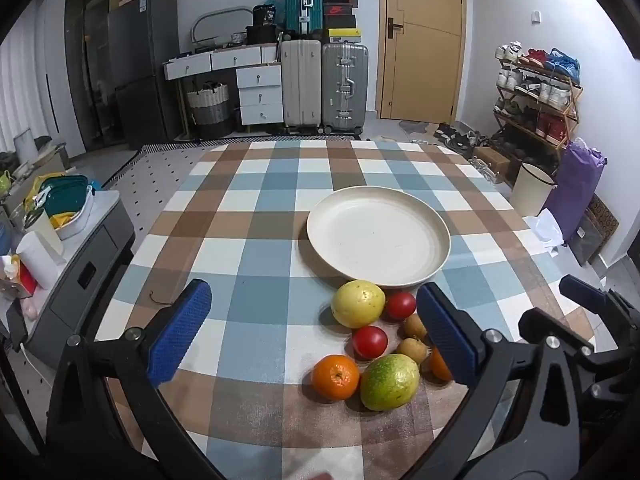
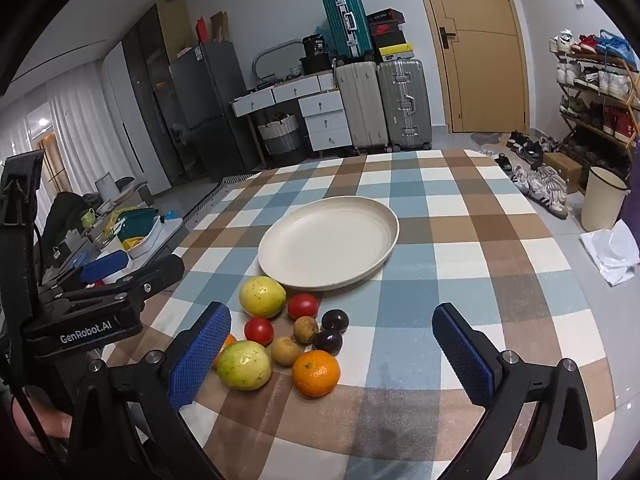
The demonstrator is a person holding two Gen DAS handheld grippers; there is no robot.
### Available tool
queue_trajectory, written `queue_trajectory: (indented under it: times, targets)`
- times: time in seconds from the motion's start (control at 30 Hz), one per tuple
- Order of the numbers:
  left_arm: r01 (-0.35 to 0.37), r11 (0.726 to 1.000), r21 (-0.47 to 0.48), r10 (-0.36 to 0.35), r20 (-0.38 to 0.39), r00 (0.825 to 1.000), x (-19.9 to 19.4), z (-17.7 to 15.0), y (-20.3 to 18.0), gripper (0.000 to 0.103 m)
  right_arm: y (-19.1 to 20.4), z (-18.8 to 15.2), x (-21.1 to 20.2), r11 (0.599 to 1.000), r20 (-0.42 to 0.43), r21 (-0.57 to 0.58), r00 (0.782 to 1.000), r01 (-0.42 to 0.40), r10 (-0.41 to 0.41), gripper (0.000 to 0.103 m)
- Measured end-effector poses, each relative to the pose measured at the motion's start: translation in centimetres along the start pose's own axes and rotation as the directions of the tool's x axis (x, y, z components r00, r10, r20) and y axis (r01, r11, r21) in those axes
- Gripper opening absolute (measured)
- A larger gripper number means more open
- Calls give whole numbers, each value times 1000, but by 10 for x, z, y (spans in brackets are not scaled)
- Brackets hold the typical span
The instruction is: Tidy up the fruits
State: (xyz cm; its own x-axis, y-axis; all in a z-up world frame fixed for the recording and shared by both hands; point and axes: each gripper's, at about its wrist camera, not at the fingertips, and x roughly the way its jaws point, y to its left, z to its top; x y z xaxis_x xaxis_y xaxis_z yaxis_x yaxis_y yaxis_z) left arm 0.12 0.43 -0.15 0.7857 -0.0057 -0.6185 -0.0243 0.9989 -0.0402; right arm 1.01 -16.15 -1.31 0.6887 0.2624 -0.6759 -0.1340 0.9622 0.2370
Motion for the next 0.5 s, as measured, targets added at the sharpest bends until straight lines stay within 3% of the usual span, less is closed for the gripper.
queue_trajectory:
  times: [0.13, 0.5]
  targets:
    - [-28, 999, 21, 28, -2, 1000, 2, 1, -1, 102, 0, 0, 1, 1000, 8, -11, 1000, 5, -5, 103]
    - [-12, 1000, 28, 11, 19, 1000, -4, -1, -3, 101, -2, 9, -5, 1000, 19, -2, 1000, 18, -18, 103]
